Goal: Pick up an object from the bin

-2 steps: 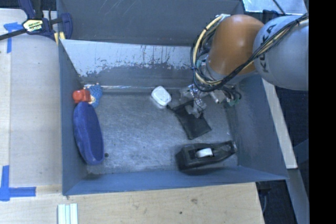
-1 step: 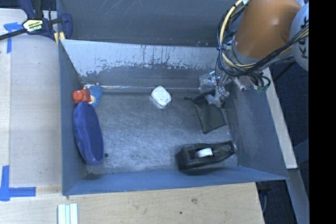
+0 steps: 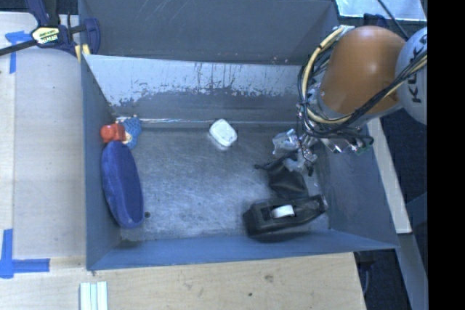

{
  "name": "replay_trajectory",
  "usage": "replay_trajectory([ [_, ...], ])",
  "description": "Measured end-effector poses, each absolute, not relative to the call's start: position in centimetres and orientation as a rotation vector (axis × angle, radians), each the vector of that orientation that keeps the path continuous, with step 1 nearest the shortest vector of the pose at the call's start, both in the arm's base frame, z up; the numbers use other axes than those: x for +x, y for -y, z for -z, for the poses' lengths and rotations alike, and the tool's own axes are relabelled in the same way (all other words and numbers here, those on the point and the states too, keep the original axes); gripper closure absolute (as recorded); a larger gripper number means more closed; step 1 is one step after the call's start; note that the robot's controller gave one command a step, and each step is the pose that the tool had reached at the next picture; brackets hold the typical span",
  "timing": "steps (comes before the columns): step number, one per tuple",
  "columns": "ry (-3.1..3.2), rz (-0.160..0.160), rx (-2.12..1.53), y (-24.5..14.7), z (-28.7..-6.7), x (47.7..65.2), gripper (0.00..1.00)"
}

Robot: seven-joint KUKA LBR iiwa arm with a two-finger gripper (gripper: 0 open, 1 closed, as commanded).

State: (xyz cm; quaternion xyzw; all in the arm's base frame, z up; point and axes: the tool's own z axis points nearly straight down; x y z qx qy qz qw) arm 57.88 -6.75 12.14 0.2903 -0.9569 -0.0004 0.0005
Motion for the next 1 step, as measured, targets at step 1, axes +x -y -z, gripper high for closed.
replay_trajectory([
  [1, 3.026, -0.008, 0.891, 7.75, -29.19, 57.11, 1.0],
])
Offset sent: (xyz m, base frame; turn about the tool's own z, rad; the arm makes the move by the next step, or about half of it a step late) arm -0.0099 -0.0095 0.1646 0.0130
